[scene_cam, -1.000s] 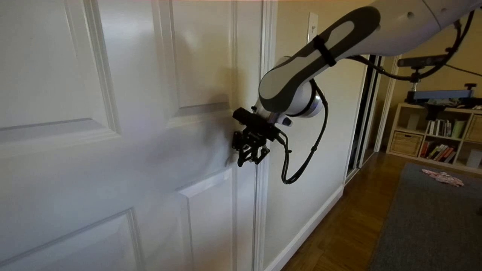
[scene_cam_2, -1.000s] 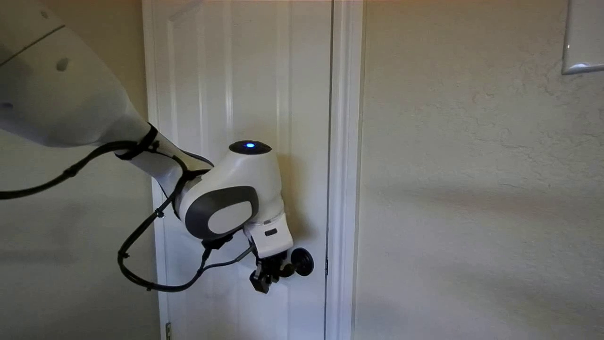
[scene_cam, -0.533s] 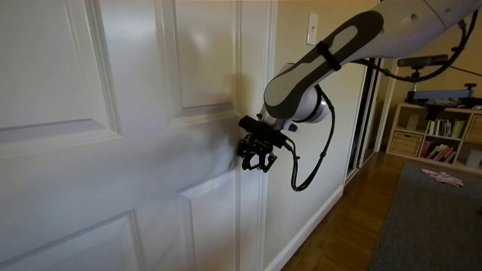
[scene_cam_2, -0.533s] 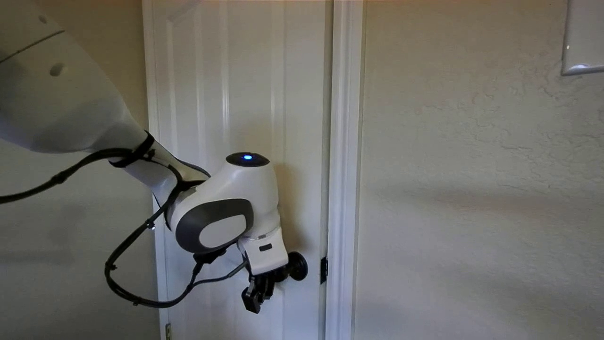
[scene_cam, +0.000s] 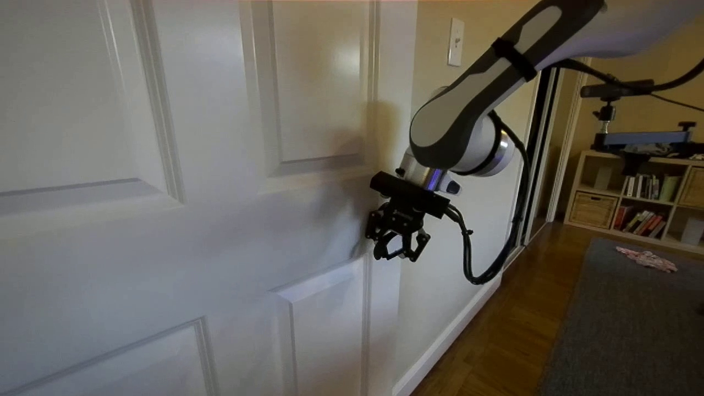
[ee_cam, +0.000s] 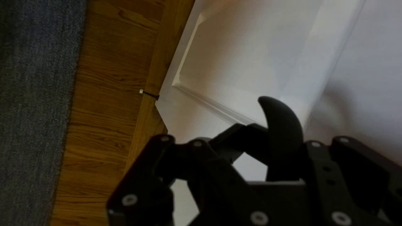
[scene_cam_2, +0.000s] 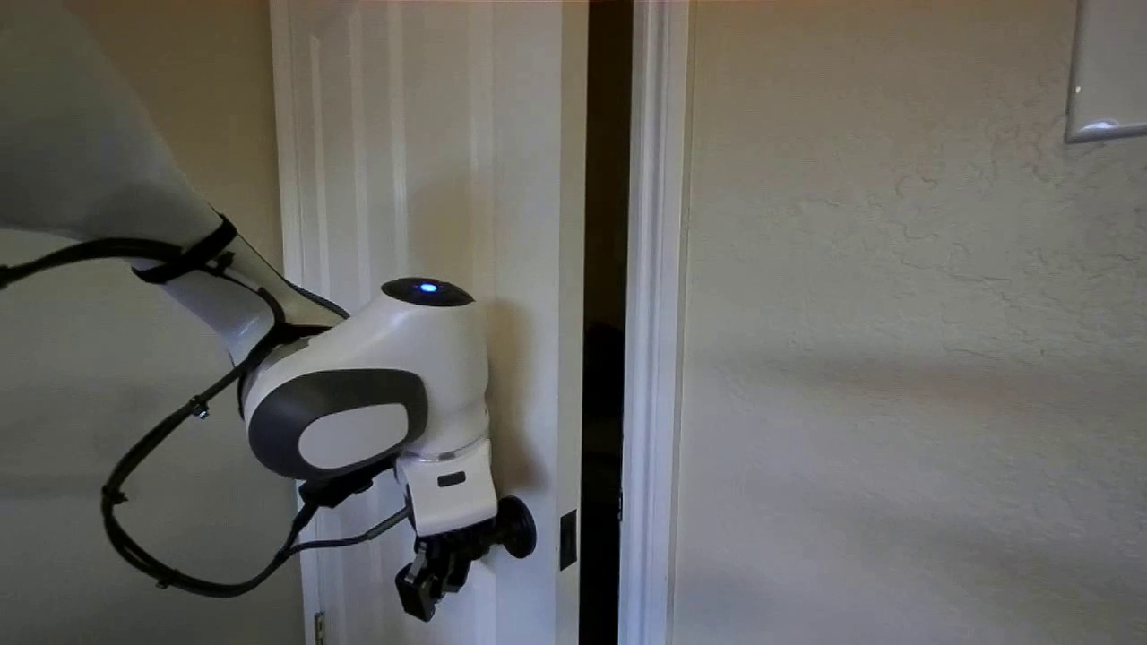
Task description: Open the door
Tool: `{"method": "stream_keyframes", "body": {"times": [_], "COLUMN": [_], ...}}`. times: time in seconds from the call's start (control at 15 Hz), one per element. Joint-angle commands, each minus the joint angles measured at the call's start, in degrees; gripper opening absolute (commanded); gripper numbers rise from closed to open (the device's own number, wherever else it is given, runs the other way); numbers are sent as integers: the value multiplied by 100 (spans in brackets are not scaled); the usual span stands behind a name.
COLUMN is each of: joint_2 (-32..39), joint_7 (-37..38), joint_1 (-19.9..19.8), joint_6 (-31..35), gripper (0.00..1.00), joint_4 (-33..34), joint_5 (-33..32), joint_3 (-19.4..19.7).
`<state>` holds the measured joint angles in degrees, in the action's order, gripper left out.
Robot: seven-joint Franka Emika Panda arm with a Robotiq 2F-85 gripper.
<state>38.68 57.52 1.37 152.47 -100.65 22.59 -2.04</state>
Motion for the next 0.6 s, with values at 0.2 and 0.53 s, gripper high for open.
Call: {"method": "stream_keyframes", "body": {"times": [0.2, 0.53], "joint_2": [-905, -1113], "joint_7": [-1080, -1611], "joint_1": [31, -50], "joint_6": [11, -509], "gripper": [31, 57], "joint_4": [-893, -861], "joint_5": [19, 239], "joint_3": [-302, -503]}}
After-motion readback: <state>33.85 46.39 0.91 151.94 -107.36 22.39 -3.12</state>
